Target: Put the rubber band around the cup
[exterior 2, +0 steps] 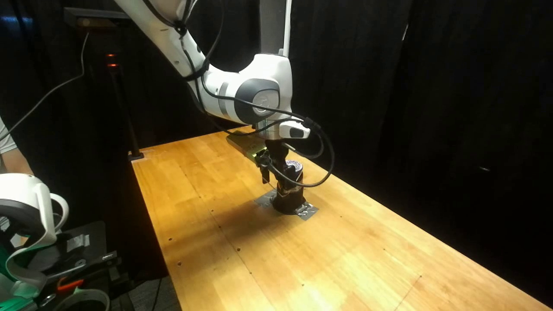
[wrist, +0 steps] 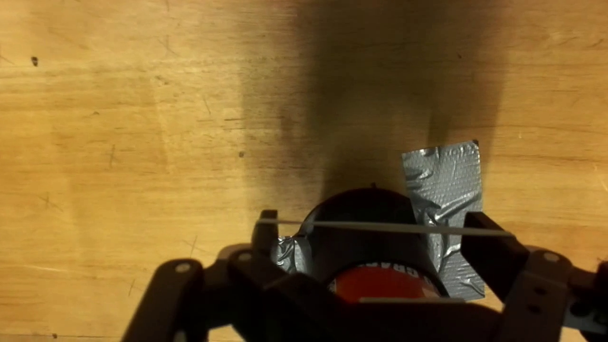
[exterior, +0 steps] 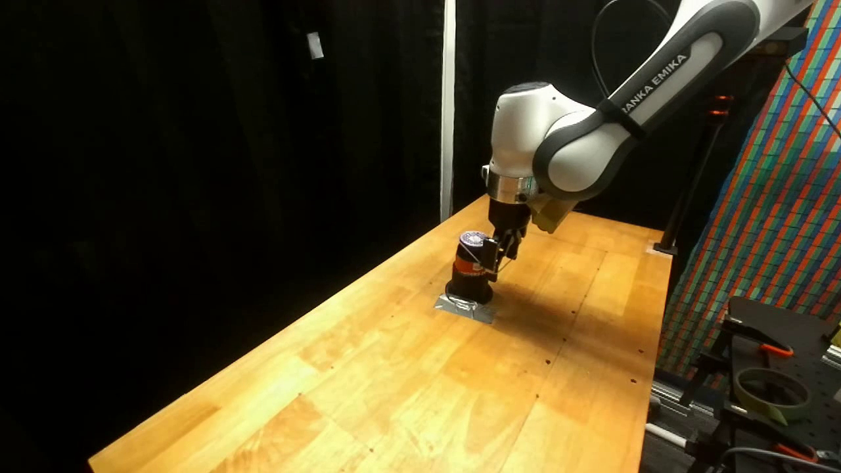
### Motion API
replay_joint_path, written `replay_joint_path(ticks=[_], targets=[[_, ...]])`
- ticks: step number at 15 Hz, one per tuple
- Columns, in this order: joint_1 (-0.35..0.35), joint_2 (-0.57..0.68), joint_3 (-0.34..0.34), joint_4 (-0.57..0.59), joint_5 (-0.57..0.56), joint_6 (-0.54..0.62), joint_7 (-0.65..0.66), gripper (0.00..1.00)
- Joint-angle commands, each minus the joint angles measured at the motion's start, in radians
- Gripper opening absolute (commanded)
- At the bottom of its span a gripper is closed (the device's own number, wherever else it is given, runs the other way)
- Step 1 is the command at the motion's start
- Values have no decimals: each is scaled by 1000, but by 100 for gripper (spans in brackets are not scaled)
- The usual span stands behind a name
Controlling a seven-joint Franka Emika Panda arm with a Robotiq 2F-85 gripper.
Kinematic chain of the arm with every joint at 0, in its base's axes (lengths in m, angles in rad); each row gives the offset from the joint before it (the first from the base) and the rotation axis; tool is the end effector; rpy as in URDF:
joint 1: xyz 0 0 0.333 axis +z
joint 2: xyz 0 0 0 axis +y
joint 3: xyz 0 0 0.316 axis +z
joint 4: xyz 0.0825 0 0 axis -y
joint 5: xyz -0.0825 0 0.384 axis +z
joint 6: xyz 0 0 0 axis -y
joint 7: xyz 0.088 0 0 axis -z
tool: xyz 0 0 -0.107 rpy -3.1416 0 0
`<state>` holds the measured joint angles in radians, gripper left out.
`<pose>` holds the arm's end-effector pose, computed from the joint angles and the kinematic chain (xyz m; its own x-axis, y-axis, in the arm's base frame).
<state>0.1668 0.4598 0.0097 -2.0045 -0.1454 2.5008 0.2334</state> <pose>0.6013 0.1080 0.2283 0.9970 0.0589 0.0509 0.0549 -0.9955 0.0769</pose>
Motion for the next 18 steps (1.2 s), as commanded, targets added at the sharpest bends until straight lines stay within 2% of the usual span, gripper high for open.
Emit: replay_joint_path(ticks=[1, 11, 18], targets=[[-11, -35, 7, -82, 18, 71, -22, 100], [9, 2, -31, -82, -7, 171, 9, 100], [67, 9, -101, -82, -71, 205, 97, 100]])
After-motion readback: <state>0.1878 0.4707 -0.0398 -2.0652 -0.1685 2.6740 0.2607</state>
